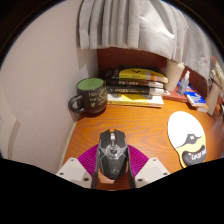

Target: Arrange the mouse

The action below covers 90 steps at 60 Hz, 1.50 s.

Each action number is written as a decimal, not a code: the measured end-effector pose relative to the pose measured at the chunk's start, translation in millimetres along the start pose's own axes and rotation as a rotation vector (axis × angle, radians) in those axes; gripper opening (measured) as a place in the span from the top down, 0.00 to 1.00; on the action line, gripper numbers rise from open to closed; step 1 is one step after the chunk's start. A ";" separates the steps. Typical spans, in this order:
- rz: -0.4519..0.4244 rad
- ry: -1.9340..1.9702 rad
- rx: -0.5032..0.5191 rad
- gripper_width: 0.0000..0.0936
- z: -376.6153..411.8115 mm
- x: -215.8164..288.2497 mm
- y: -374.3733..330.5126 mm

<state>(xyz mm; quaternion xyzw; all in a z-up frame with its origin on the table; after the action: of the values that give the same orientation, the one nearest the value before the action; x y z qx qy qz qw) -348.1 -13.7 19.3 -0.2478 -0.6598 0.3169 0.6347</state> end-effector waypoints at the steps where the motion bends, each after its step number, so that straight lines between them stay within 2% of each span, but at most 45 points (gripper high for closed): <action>1: 0.007 -0.001 -0.006 0.56 -0.5 -0.1 0.4; 4: 0.018 0.000 -0.022 0.58 -0.4 2.5 0.8; 13: 0.042 0.028 -0.036 0.58 -0.5 7.4 5.5; 23: 0.054 0.028 0.004 0.58 -5.9 19.5 -2.1; 32: -0.043 0.036 -0.012 0.58 -48.9 67.0 -42.9; 42: -0.175 0.070 -0.059 0.58 -133.8 129.6 -95.3; 50: -0.218 0.105 -0.068 0.58 -200.6 148.2 -105.9; 54: -0.201 0.110 -0.071 0.58 -229.8 140.3 -97.3; 62: -0.110 0.104 -0.097 0.58 -274.9 105.4 -63.7; 74: 0.026 0.137 -0.066 0.59 -289.7 46.9 -8.5; 82: 0.075 0.128 -0.036 0.58 -283.3 26.5 11.1; 90: 0.072 0.096 -0.059 0.58 -282.9 27.9 13.4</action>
<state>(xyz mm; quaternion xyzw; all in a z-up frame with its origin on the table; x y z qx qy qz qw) -69.7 45.1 26.6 -0.3047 -0.6282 0.3077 0.6464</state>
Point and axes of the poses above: the point between the fingertips, and its own axes, seen from behind it with the camera up: z to the left, x up, y forward, the way the camera looks, the point moved 5 cm from there along -y, backward, against the way the camera looks, and after that the axes turned 2 degrees about z, right-handed, at the moved point
